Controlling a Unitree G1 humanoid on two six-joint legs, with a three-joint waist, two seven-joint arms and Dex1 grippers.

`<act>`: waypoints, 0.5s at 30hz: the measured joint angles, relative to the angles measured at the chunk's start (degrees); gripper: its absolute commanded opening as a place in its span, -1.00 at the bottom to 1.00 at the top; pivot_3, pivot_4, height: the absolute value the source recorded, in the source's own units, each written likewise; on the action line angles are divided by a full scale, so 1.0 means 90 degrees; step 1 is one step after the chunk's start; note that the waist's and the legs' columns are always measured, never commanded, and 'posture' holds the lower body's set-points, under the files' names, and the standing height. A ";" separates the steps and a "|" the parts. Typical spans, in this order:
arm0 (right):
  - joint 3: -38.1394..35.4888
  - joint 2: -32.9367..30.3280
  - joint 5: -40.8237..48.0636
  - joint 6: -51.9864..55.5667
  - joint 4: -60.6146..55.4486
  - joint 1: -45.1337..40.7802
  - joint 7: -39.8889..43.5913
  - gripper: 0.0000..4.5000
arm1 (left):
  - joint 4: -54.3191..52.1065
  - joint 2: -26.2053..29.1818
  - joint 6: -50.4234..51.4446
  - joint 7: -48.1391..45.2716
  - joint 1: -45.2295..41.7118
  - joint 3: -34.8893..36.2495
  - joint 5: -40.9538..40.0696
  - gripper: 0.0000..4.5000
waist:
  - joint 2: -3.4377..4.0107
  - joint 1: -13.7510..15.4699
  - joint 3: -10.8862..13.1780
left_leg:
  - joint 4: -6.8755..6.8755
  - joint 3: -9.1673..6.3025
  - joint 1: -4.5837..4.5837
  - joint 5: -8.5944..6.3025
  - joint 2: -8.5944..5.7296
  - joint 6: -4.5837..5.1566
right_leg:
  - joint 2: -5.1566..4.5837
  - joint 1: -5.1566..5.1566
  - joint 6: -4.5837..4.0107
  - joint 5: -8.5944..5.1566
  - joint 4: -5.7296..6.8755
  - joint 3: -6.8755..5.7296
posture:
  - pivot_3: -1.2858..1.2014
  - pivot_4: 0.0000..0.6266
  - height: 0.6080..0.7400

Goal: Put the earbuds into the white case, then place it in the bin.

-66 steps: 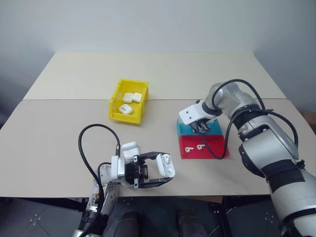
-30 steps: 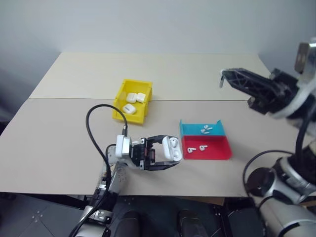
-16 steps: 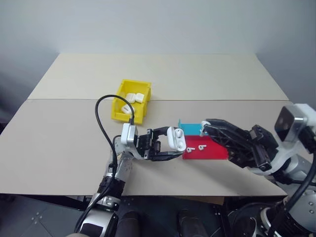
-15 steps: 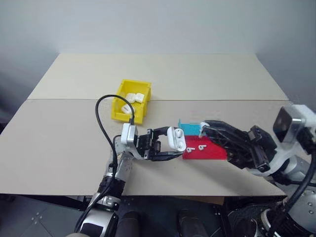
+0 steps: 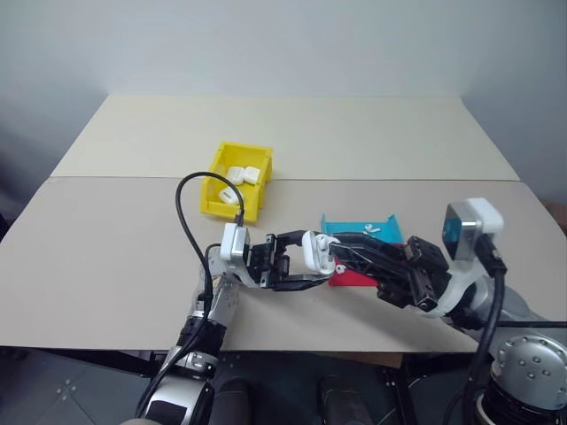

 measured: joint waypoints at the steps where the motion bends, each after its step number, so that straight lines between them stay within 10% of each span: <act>1: 0.0049 -0.0018 0.0004 -0.0082 0.0027 0.0057 -0.0023 -0.69 | 0.0000 -0.0007 -0.0004 0.0004 0.0000 0.0002 0.0003 0.23 | 0.0000 0.0002 0.0000 | 0.0000 0.0000 0.0000 0.0000 0.0000 0.0000 | 0.0000 0.0000 0.0000 0.0000 0.0000 0.0000 | 0.03 -0.52 1.00; 15: 0.0745 -0.0449 0.0049 -0.0891 0.0134 0.0456 -0.0305 -0.69 | 0.0000 -0.0149 -0.0047 0.0043 0.0094 0.0001 0.0070 0.23 | -0.0001 0.0016 0.0000 | 0.0000 0.0000 -0.0001 0.0000 0.0000 0.0001 | 0.0000 0.0002 0.0000 0.0000 -0.0008 0.0000 | 0.03 -0.52 1.00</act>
